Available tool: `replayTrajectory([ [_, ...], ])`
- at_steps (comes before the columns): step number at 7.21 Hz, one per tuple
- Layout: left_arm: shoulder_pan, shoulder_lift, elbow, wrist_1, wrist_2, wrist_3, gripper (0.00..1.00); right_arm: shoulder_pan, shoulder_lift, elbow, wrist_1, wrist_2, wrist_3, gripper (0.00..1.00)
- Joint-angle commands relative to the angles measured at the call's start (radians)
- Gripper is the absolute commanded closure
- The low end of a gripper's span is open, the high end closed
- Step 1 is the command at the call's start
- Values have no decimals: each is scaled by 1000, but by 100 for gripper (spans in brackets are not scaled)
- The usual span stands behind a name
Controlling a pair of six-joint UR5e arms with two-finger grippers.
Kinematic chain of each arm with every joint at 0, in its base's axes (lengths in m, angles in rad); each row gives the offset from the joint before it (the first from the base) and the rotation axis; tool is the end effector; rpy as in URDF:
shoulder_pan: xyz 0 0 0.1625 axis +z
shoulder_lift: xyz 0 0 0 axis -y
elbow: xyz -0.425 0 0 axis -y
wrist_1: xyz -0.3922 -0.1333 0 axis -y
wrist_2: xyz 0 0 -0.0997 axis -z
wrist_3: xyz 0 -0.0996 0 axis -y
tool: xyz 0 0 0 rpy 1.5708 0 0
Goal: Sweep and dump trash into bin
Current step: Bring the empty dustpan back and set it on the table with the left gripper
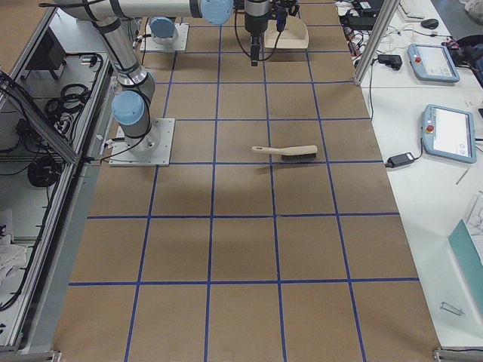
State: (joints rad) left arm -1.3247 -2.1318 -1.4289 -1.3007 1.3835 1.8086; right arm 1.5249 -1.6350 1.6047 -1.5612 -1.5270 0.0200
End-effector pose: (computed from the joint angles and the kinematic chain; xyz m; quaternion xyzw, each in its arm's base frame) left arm 0.0156 -0.6853 0.2512 -0.6942 -0.7099 0.0415 0.1117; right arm 0.1161 -0.4723 0.5011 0.0327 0.9992 -0.0106 0.0218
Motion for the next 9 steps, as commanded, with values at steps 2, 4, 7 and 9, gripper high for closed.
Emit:
replayTrajectory([
  [2,-27,-62,8,81,-9,-49,100,1,-17,0,3,5,-5,0],
  [4,-33,-66,8,83,-11,-57,100,0,-9,1,-5,-14,-2,0],
  [7,-33,-77,10,86,-11,-43,100,0,-19,1,-3,-13,-3,0],
  [9,-33,-82,8,84,-12,-44,100,1,-20,0,-7,-13,-6,0],
])
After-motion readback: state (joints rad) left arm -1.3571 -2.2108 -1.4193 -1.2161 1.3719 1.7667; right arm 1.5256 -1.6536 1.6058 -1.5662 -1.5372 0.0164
